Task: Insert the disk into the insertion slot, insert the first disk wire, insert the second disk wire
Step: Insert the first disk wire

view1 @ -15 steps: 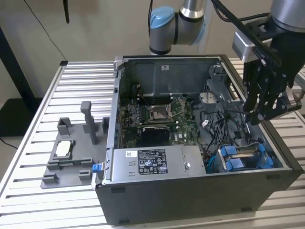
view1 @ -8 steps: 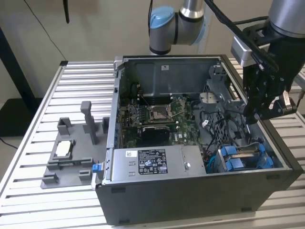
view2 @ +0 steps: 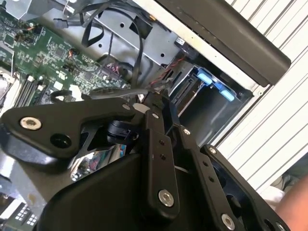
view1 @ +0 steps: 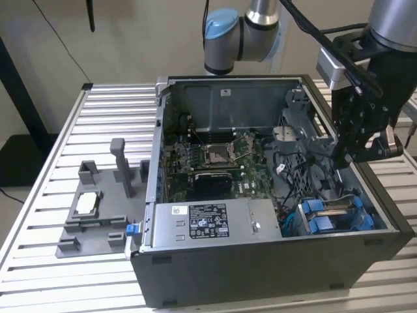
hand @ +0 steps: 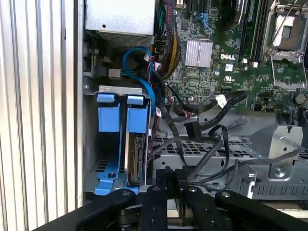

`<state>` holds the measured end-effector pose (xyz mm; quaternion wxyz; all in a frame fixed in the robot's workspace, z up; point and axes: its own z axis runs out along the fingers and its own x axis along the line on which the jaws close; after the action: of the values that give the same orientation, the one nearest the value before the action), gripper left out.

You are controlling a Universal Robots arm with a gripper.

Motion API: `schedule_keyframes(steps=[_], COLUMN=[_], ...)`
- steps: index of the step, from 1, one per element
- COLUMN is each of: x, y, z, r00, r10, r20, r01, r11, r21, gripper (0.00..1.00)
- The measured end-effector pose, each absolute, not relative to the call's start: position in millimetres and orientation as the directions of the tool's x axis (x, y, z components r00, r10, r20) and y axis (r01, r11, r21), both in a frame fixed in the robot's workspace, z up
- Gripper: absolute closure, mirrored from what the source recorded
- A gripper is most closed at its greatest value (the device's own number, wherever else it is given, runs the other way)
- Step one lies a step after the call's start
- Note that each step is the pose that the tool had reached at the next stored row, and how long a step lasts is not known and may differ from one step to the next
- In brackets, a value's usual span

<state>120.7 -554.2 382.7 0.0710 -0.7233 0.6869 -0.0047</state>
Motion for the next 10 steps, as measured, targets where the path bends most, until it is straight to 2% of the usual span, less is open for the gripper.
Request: schedule_keyframes(steps=[10], x=[127.8], y=[-557.9], z=[379.3], r00=[0.049], r10=[-0.994], r20=[-0.095], r01=[-0.998], r11=[-0.046], r21=[-0.031], gripper=[0.81])
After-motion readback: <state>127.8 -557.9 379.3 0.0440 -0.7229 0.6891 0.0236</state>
